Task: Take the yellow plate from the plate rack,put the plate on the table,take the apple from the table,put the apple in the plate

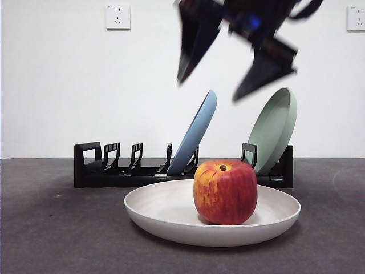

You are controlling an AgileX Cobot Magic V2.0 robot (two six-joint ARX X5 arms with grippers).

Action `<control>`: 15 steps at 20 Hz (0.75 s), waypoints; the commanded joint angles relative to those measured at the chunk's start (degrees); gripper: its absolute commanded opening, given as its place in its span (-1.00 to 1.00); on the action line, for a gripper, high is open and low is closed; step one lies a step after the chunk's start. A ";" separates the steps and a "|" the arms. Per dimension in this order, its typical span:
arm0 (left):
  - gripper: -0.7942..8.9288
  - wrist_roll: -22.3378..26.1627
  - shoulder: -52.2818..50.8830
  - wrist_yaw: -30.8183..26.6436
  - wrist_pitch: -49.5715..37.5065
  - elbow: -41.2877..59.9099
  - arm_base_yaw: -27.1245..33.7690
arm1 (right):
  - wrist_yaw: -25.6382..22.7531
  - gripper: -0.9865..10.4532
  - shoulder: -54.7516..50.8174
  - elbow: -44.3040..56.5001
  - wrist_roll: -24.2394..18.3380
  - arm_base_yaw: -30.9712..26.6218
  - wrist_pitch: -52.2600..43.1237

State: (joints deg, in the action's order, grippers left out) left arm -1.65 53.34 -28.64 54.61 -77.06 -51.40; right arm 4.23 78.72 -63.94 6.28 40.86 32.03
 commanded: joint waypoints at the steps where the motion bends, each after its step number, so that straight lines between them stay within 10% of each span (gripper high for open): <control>1: -0.46 4.98 1.40 3.21 -2.93 -0.17 0.04 | -0.24 -0.62 -4.22 0.02 -0.87 0.02 -0.24; 3: -0.85 6.27 2.43 5.64 -4.70 -0.17 0.09 | -0.22 -0.85 -7.48 0.02 -1.44 0.02 -0.24; 15: -0.85 5.88 2.12 10.99 -12.92 6.14 0.17 | -9.07 -0.86 -23.06 1.77 -1.27 0.00 3.13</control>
State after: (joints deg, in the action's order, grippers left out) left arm 4.05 55.33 -17.78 41.76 -71.85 -51.37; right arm -4.58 55.72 -63.11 4.75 40.84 34.98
